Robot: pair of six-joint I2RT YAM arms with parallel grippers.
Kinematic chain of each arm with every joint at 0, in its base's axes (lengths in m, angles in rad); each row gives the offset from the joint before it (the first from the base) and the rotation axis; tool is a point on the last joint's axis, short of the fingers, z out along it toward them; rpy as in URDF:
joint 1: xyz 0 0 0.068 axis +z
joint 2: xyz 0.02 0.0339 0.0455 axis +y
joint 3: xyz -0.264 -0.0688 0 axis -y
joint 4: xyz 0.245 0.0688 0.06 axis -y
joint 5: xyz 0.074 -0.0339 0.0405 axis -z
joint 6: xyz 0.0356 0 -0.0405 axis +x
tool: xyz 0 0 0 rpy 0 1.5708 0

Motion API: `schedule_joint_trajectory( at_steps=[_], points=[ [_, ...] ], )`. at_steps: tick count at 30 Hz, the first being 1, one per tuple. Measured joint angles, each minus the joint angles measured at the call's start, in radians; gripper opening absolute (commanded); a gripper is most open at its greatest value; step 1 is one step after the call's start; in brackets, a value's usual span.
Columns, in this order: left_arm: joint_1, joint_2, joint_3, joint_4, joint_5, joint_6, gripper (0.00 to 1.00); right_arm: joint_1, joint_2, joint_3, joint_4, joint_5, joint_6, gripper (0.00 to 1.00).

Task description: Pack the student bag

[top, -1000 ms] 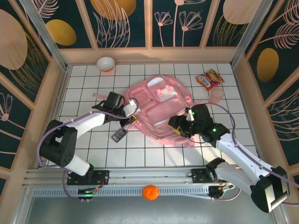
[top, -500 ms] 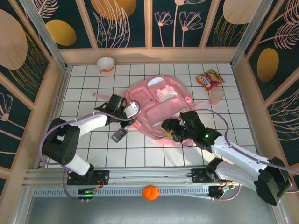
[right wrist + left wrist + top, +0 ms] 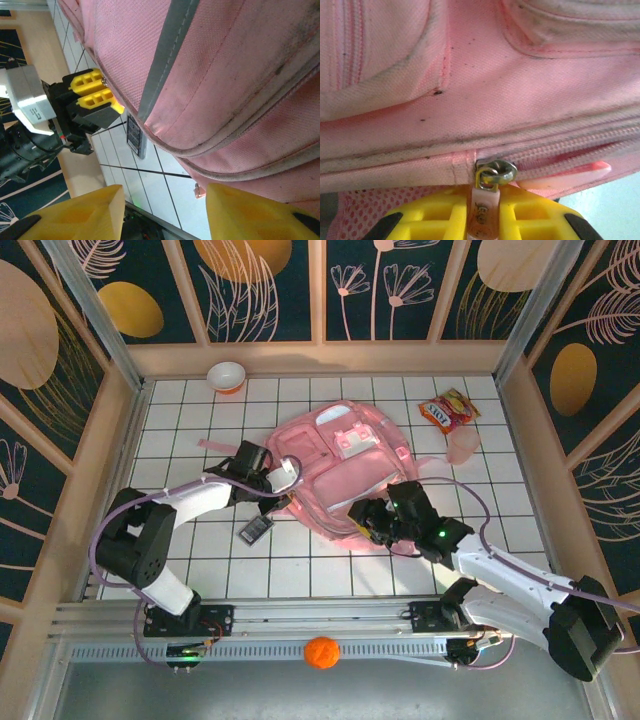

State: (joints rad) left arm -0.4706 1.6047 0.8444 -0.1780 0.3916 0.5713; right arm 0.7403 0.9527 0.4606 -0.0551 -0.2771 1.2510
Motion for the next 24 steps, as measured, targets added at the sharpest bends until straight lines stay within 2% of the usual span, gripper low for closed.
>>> schedule_joint_trajectory(
  at_steps=[9,18,22,24],
  points=[
    [-0.003,-0.074,0.0,-0.016,0.072,0.011,0.21,0.0,0.0,-0.025,0.037,0.05,0.042,0.37],
    [-0.018,-0.043,-0.009,0.004,0.043,-0.015,0.01,0.0,-0.008,-0.025,0.052,0.072,0.046,0.35],
    [-0.026,-0.042,-0.013,0.01,0.034,-0.019,0.0,0.0,-0.009,-0.025,0.052,0.075,0.046,0.34],
    [-0.028,-0.043,-0.023,0.017,0.034,-0.02,0.07,0.0,-0.009,-0.025,0.053,0.075,0.046,0.34]
  ],
)
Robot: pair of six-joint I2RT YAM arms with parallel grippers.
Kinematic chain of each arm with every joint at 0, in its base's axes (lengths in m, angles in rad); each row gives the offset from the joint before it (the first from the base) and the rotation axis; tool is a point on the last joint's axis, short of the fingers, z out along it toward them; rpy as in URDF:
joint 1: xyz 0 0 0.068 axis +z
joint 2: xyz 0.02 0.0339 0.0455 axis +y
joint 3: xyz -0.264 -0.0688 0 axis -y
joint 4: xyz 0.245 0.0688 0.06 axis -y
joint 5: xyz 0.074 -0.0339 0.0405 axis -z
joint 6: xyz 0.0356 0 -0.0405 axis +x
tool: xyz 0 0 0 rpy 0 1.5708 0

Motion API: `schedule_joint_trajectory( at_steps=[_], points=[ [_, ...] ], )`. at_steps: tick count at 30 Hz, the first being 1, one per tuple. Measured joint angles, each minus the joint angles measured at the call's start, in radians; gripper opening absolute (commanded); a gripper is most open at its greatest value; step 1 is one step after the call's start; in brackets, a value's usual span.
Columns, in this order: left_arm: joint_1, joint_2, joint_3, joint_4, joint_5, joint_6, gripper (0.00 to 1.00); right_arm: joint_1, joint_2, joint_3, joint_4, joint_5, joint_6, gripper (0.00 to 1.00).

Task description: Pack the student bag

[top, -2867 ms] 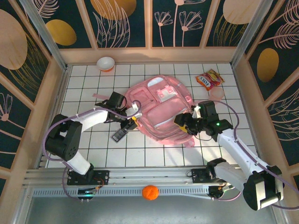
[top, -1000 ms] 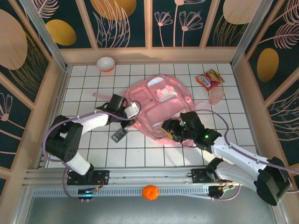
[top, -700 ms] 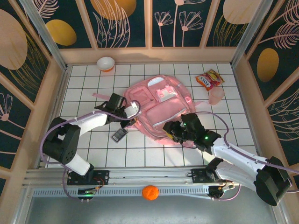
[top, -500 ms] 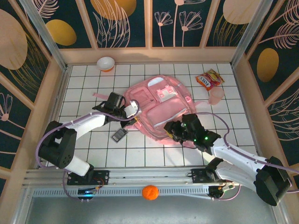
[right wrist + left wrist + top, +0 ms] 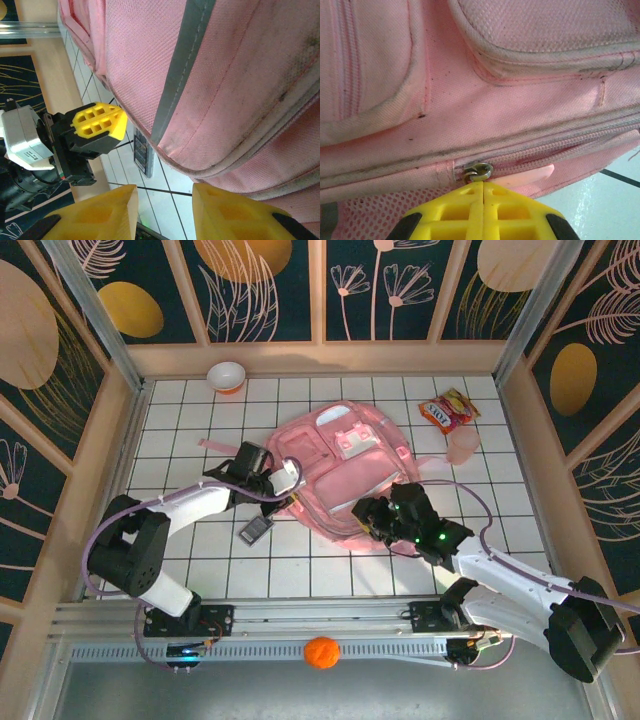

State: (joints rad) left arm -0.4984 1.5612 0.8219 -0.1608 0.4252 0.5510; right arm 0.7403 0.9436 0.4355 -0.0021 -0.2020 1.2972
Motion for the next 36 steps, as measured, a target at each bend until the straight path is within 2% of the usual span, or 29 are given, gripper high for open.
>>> schedule_joint_trajectory(
  at_steps=[2,5,8,13,22,31,36],
  points=[
    [-0.004,-0.006,-0.016,0.005,-0.008,-0.011,0.2,0.0,0.0,0.0,0.0,0.0,0.0,0.34],
    [-0.005,-0.026,-0.043,0.009,-0.027,-0.027,0.3,0.0,0.0,0.0,-0.002,0.0,-0.001,0.36],
    [0.023,-0.065,-0.081,0.017,-0.028,-0.031,0.51,0.0,0.0,0.0,-0.002,0.0,-0.003,0.37],
    [0.084,-0.084,-0.097,0.018,-0.005,-0.023,0.62,0.0,0.0,0.0,-0.002,-0.005,-0.008,0.38],
    [0.083,0.039,-0.018,-0.018,0.064,-0.003,0.63,0.0,0.008,0.0,-0.001,-0.009,-0.016,0.38],
    [0.083,0.127,0.104,-0.107,0.14,0.048,0.44,0.0,0.015,0.0,0.006,-0.027,-0.016,0.38],
    [0.083,0.132,0.119,-0.156,0.174,0.061,0.38,-0.001,0.016,0.0,0.01,-0.032,-0.018,0.37]
  ],
)
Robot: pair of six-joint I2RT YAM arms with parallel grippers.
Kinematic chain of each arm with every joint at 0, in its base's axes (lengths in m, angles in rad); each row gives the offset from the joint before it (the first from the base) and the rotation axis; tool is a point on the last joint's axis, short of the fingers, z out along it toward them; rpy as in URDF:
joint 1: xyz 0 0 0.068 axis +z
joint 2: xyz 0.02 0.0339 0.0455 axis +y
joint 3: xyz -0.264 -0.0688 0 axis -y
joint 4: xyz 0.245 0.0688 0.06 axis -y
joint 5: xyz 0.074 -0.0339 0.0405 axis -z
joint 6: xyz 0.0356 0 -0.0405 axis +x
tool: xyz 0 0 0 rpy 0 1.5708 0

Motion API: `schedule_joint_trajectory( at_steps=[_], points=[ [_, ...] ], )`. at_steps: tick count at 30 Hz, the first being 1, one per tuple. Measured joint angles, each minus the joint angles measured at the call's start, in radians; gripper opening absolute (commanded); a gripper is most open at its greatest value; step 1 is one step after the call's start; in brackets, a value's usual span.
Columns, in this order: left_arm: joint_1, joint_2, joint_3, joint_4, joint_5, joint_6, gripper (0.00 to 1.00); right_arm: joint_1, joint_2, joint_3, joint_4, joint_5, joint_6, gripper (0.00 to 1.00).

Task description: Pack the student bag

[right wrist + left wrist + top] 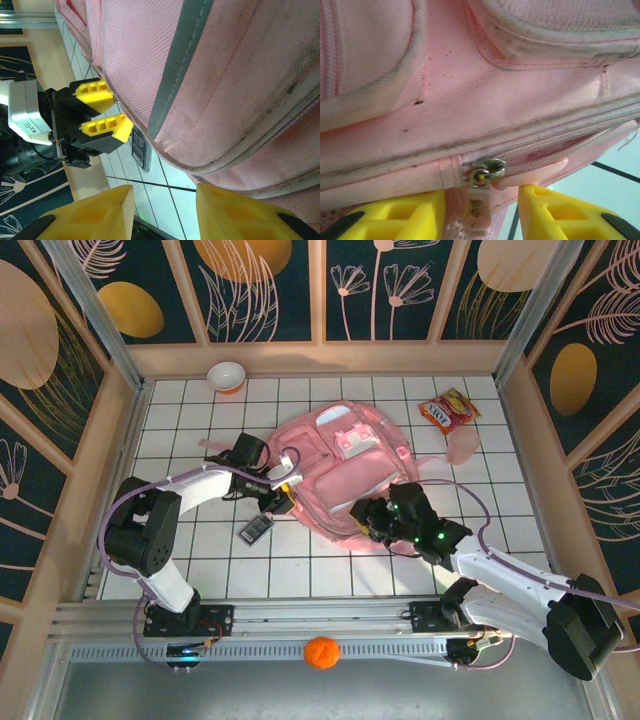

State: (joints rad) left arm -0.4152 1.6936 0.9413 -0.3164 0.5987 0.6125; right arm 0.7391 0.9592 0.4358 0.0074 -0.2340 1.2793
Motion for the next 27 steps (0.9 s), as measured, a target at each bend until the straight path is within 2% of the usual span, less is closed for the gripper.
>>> schedule_joint_trajectory(
  at_steps=[7,16,22,27],
  points=[
    [0.0,0.003,0.003,-0.029,0.052,-0.006,0.22,-0.001,0.0,0.0,0.005,-0.002,-0.013,0.37],
    [0.002,-0.008,0.003,-0.009,0.041,-0.06,0.01,-0.001,0.003,0.0,0.006,-0.003,-0.013,0.36],
    [-0.016,-0.068,-0.016,0.012,-0.009,-0.098,0.0,-0.001,0.016,0.0,0.013,0.0,-0.008,0.34],
    [-0.092,-0.101,-0.022,0.016,-0.087,-0.102,0.0,-0.001,0.027,0.0,0.035,0.014,0.009,0.32]
  ],
)
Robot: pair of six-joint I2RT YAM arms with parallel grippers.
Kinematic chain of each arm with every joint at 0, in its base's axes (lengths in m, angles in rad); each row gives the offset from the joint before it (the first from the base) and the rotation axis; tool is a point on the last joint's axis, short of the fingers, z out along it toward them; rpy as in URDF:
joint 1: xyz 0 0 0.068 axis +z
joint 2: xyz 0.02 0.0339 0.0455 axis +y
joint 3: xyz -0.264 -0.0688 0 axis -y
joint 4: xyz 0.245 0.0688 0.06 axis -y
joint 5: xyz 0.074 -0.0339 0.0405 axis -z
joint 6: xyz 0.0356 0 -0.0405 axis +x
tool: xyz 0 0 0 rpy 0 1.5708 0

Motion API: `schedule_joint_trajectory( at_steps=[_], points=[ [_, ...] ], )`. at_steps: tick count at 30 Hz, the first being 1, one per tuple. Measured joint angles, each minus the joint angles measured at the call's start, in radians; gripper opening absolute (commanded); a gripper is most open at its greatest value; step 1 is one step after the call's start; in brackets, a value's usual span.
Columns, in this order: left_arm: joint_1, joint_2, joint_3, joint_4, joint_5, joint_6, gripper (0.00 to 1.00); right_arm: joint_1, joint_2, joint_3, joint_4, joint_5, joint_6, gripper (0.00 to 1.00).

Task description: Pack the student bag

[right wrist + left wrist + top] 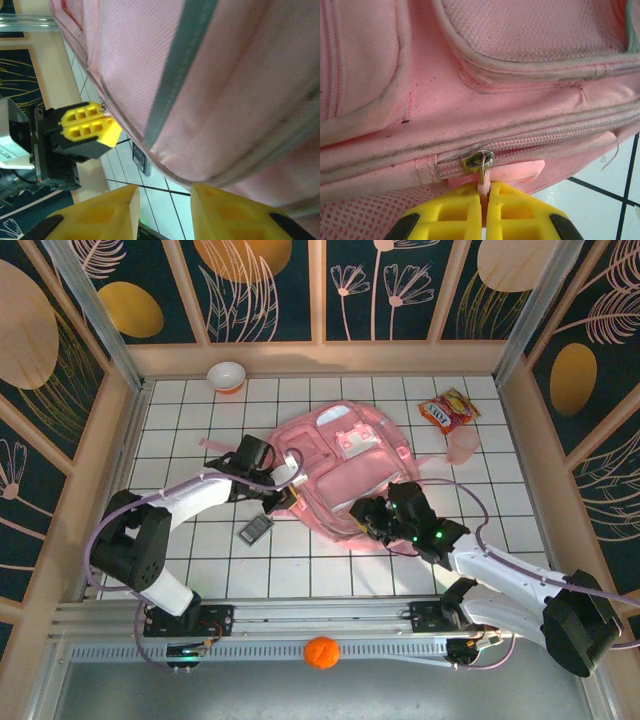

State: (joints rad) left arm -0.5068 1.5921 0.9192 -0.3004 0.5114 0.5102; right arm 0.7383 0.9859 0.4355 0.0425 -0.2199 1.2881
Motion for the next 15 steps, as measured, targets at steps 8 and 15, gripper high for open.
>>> schedule_joint_trajectory(
  at_steps=[8,15],
  points=[
    [-0.138,0.0,0.0,-0.006,-0.058,-0.053,0.0,-0.001,0.005,-0.019,0.049,0.044,0.024,0.3],
    [-0.153,-0.002,-0.003,0.012,-0.148,-0.137,0.0,-0.032,-0.051,0.048,-0.128,0.09,-0.025,0.6]
  ],
)
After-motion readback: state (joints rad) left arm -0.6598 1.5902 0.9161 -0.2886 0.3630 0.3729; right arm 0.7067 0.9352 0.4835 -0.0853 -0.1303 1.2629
